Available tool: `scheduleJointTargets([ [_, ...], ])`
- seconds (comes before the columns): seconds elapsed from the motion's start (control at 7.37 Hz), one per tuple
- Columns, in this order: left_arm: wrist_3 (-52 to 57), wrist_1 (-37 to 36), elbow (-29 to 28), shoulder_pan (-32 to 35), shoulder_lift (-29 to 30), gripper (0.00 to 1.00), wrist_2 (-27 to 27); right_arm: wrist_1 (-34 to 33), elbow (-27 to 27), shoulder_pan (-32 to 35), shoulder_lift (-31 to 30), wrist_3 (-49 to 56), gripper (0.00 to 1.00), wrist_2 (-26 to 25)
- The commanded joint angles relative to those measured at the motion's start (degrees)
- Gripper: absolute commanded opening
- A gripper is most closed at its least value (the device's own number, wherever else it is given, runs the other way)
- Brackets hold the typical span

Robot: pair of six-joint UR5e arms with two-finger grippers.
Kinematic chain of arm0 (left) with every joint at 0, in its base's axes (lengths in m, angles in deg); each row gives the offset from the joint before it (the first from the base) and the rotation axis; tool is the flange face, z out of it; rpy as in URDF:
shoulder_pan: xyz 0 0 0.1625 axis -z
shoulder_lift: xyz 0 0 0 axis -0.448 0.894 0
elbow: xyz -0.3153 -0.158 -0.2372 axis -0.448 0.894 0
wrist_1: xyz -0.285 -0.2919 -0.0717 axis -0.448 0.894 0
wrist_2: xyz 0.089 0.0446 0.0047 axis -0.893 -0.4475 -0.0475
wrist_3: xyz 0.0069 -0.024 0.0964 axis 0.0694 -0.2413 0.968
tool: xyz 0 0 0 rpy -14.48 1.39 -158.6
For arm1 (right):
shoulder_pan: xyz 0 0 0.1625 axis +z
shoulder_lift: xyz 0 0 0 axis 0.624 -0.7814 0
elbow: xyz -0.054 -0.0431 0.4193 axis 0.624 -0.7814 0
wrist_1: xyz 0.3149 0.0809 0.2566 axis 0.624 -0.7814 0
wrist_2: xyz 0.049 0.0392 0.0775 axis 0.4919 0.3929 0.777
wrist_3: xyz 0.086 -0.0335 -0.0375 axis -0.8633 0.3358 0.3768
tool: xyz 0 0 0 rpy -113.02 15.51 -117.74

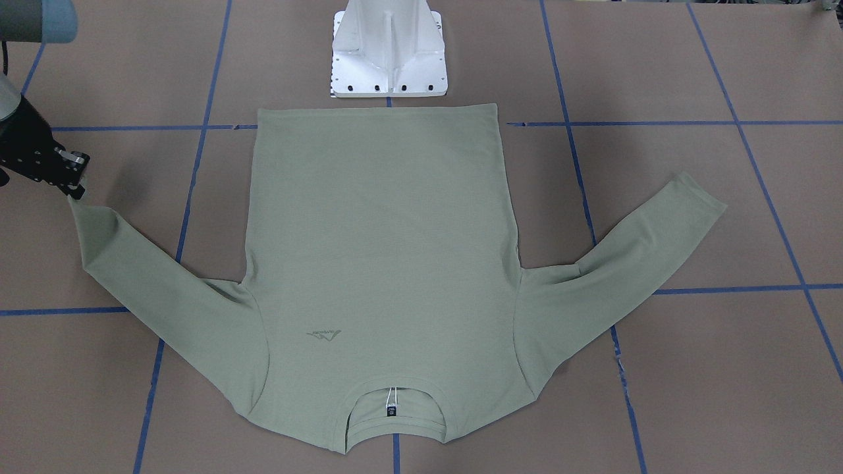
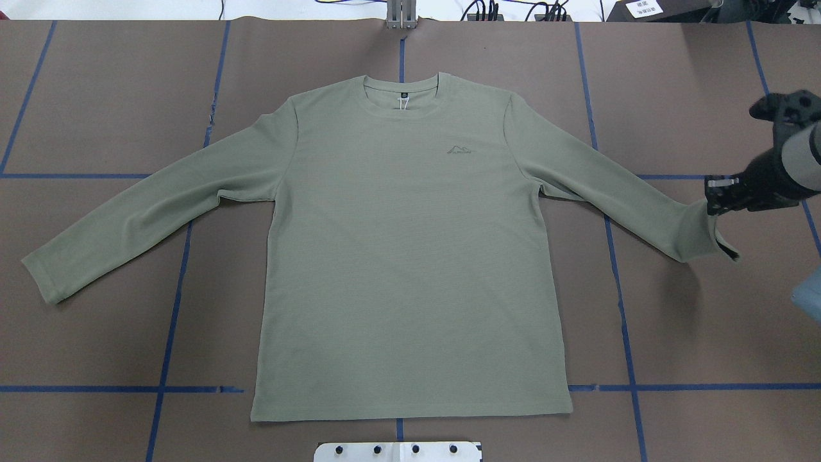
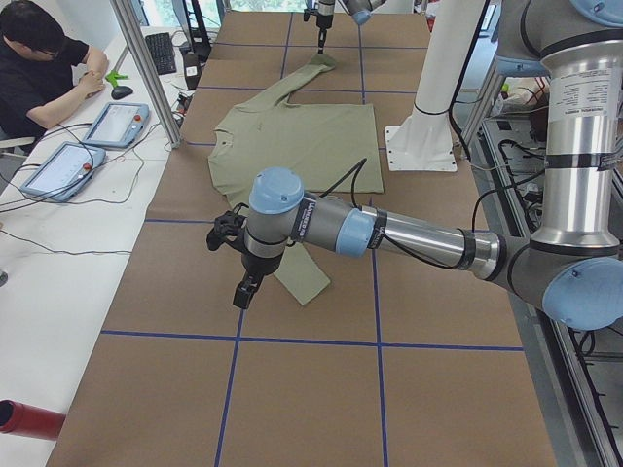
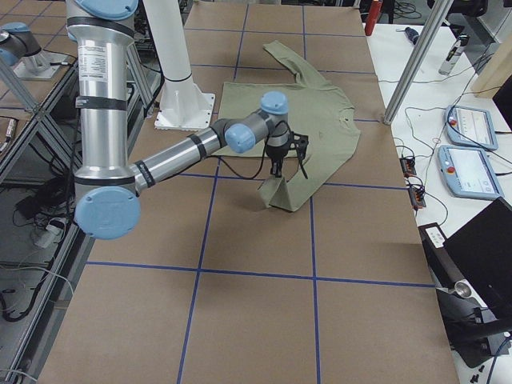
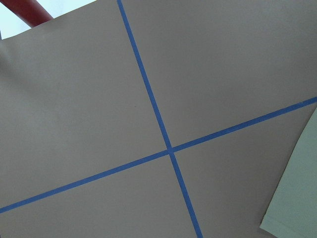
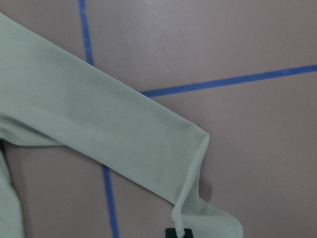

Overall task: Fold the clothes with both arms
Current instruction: 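Grasp the sleeve cuff with the right gripper and lift it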

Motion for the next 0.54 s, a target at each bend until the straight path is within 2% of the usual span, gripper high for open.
scheduleJointTargets([
  [0.0, -0.09, 0.0, -0.23, 0.0, 0.17, 1.0, 0.01, -33.58, -1.76, -2.09, 27.91, -0.44, 0.0, -5.75],
  [0.27, -0.09, 0.0, -0.5, 0.0, 0.09, 1.0, 0.01, -35.38, -10.53, -2.28, 41.68, -4.04, 0.0, -7.0],
  [0.41, -0.09, 0.0, -0.41, 0.0, 0.17, 1.0, 0.01, -35.29, -18.76, -2.45, 50.28, -4.31, 0.0, -8.57],
])
